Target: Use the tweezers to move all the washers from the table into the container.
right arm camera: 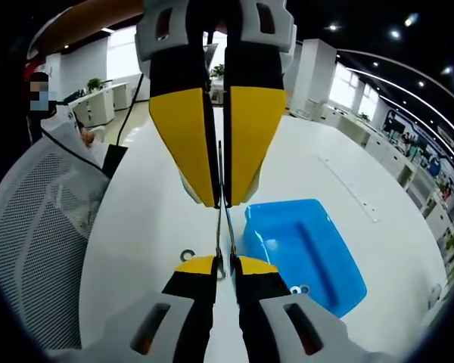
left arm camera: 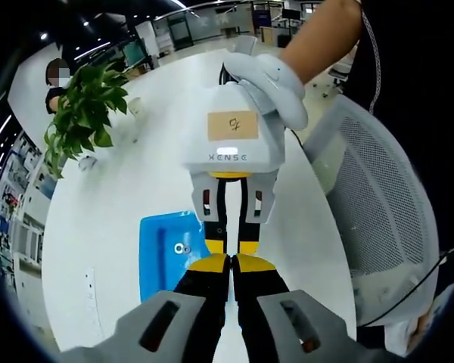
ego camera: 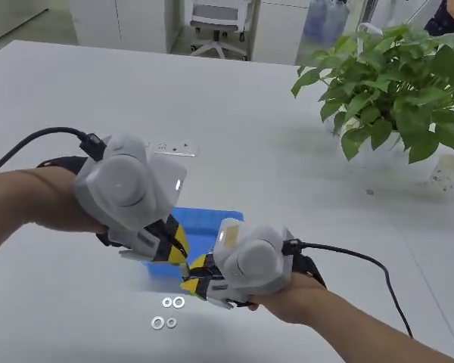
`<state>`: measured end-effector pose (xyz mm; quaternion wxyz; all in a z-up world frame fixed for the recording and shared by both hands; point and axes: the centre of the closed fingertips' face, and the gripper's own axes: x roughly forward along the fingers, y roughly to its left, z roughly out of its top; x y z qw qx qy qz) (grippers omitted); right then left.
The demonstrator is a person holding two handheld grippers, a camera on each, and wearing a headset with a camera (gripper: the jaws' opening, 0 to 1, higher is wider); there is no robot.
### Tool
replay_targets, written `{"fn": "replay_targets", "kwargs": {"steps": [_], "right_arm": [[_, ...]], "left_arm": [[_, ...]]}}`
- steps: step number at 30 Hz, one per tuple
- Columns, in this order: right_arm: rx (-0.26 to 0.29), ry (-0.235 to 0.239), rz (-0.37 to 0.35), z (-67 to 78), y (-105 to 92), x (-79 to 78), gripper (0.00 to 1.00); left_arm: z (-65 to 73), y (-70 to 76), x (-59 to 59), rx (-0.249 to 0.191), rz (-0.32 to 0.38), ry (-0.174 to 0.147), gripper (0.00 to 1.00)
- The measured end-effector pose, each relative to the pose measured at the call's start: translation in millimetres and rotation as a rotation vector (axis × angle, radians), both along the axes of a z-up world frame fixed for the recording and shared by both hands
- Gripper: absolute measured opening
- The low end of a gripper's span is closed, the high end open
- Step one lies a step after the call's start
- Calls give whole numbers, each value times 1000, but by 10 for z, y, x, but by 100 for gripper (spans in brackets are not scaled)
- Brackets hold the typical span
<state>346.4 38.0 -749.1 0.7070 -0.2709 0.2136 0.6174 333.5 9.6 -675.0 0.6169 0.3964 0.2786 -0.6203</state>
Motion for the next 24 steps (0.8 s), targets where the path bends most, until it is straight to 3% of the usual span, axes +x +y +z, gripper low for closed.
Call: {"fn": "replay_targets", "kwargs": {"steps": [24], "right_arm": [[-16, 38, 51, -238, 103, -252, 11]], "left_arm": [[-247, 125, -190, 14, 34, 36, 6]]}}
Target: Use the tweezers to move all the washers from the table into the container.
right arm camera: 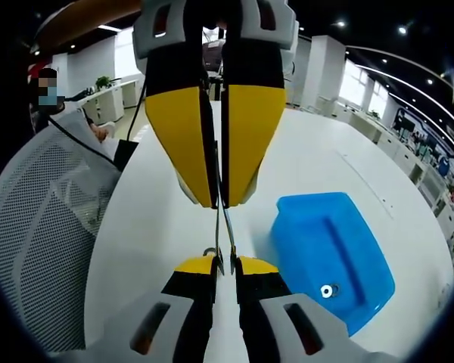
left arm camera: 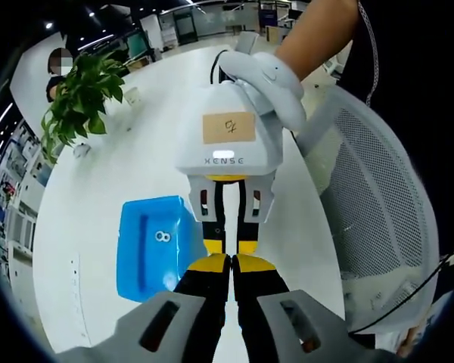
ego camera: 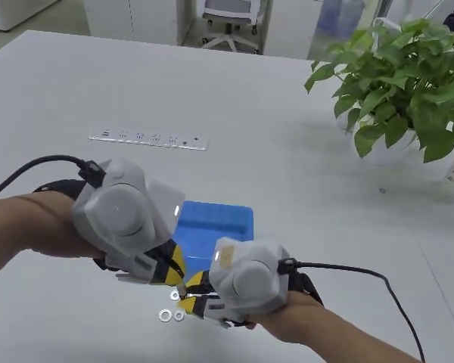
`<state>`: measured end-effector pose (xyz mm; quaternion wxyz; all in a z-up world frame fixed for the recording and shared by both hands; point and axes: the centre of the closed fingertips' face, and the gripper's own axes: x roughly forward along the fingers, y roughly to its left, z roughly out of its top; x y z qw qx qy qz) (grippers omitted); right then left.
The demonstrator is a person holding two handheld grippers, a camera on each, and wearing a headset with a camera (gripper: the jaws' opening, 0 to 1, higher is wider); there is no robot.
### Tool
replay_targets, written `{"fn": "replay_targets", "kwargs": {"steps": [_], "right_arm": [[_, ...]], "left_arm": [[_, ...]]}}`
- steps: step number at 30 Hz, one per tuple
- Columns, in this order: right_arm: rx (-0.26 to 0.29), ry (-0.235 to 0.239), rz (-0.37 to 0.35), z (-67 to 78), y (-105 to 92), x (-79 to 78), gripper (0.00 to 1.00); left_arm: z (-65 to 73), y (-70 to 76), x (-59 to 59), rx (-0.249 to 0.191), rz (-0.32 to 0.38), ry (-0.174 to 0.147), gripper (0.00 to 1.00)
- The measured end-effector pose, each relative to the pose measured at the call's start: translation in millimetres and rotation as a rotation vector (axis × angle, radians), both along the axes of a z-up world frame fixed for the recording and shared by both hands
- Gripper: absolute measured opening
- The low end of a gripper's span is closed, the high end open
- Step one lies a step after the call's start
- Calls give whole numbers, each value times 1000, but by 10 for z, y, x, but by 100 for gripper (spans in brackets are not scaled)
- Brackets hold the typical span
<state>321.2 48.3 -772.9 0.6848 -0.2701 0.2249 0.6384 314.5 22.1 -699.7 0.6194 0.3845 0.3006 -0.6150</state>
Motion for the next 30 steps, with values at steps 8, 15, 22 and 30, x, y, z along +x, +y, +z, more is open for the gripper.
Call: {"fn": "replay_targets", "kwargs": {"steps": [8, 15, 22, 30], "right_arm": [[-5, 11, 12, -57, 26, -47, 11], [-6, 28, 16, -110, 46, -88, 11], [-10, 40, 26, -152, 63, -125, 11], [-13, 54, 30, -200, 75, -150, 12]], "left_arm": [[-53, 23, -42, 14, 2, 10, 6], [-108, 46, -70, 21, 8, 23, 6], [-149, 62, -98, 28, 11, 32, 6], [-197, 79, -115, 33, 14, 39, 6]]}}
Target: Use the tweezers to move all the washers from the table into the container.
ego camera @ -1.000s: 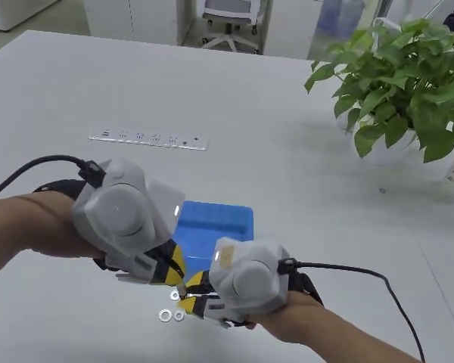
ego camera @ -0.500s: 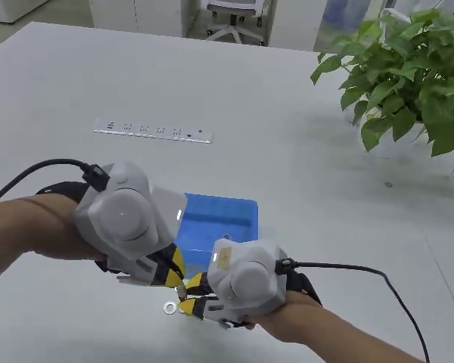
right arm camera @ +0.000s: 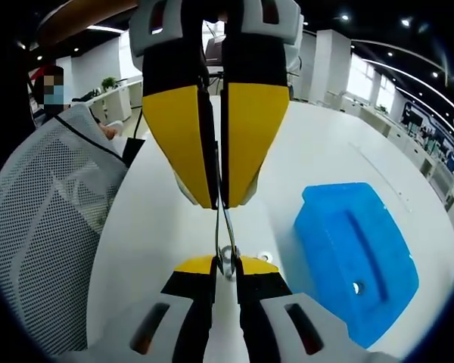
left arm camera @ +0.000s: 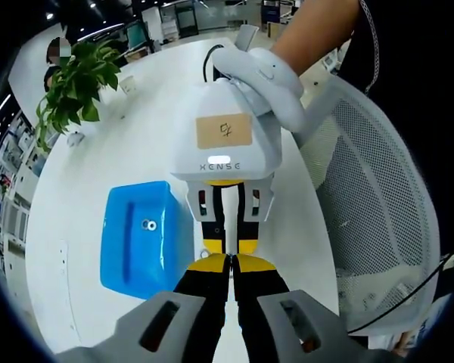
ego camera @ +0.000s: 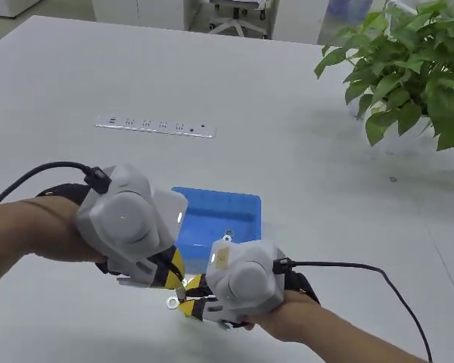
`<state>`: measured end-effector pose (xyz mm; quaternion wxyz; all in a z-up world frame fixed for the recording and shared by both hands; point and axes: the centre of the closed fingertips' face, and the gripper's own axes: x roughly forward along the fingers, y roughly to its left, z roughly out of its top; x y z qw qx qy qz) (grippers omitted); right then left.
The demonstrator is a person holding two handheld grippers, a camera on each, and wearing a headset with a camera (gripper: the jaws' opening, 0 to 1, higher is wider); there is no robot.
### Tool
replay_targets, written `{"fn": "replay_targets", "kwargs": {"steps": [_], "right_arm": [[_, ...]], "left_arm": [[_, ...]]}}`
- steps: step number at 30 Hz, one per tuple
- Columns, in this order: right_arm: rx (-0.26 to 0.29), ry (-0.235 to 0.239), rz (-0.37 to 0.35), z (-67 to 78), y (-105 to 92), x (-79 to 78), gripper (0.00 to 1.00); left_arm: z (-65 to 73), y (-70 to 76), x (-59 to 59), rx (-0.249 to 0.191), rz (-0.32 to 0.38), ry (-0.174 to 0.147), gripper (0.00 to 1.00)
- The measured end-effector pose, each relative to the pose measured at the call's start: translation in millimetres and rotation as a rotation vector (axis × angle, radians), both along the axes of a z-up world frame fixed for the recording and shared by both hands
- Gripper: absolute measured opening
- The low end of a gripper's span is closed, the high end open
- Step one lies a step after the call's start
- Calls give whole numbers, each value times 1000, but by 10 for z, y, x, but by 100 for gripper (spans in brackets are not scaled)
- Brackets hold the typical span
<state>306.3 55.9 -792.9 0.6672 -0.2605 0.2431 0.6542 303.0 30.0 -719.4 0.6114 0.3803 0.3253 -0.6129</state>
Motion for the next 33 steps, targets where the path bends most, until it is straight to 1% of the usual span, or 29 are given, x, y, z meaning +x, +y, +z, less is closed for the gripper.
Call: {"fn": "replay_targets", "kwargs": {"steps": [1, 3, 5, 11, 15, 21, 29, 33], "right_arm": [[-1, 6, -1, -10, -2, -5, 12], [-5, 2, -1, -27, -9, -1, 12], [-5, 7, -2, -32, -14, -3, 12], [-5, 14, -7, -37, -12, 7, 12], [-1, 32, -23, -38, -12, 2, 10], [-8, 46, -28, -37, -15, 9, 10], [-14, 39, -28, -33, -25, 8, 9], [-13, 36, -28, -11, -49, 11, 9]], "left_arm": [[-7, 1, -2, 1, -1, 0, 6], [-26, 3, -1, 3, -2, -1, 6], [-24, -7, 2, -5, 3, 0, 6], [-20, -10, 27, -9, 9, 1, 6], [-21, -8, 38, -10, 12, 4, 6], [-21, -5, 49, -10, 15, 4, 6], [-19, -16, 46, 2, 5, -1, 6], [8, -34, 44, 0, 0, -5, 6]]}}
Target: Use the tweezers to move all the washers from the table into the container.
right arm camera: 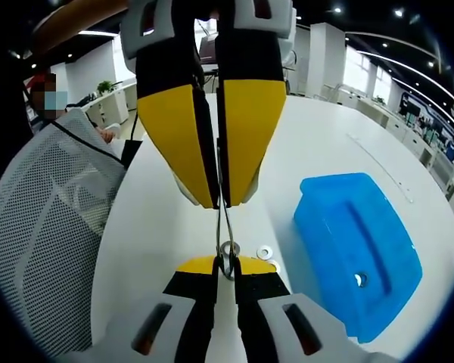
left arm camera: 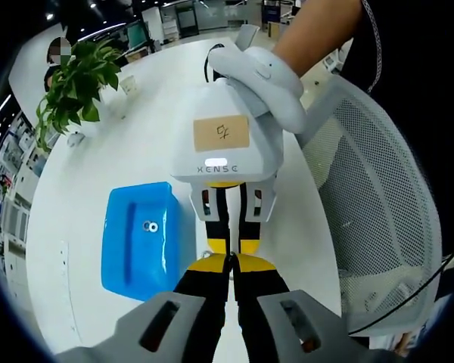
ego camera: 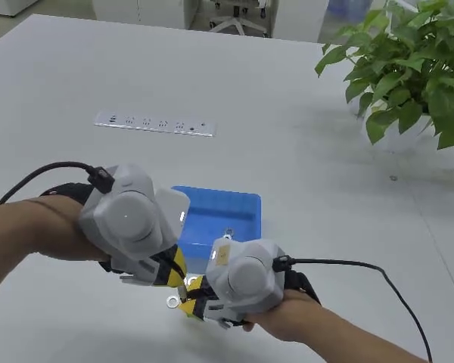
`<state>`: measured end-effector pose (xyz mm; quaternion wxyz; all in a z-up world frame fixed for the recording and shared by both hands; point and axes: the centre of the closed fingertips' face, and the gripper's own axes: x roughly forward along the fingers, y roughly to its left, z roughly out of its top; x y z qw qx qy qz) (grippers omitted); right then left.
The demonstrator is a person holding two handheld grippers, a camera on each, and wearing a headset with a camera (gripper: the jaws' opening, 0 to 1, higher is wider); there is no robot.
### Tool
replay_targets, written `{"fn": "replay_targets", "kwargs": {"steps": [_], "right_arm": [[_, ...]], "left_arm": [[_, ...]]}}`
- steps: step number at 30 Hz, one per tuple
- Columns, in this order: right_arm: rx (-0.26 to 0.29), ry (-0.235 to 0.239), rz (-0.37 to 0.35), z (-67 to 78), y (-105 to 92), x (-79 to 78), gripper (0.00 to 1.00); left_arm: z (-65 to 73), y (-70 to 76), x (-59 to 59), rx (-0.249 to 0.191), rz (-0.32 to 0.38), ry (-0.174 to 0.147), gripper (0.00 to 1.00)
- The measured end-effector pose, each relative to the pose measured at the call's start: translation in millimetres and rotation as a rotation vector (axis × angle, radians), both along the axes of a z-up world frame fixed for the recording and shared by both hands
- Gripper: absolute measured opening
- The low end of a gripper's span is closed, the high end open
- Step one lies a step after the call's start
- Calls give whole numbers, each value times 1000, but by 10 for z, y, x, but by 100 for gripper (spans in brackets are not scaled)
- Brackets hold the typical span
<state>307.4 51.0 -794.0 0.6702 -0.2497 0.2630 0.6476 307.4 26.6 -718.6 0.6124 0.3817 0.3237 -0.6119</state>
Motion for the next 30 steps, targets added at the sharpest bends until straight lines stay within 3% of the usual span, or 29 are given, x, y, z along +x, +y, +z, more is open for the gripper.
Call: {"fn": "replay_targets", "kwargs": {"steps": [16, 30], "right_arm": [[10, -32, 5, 273, -43, 44, 9], [17, -58, -10, 501, -96, 220, 9]], "left_arm": [[263, -47, 28, -1, -15, -15, 6], [496, -103, 177, -4, -19, -38, 6]]}}
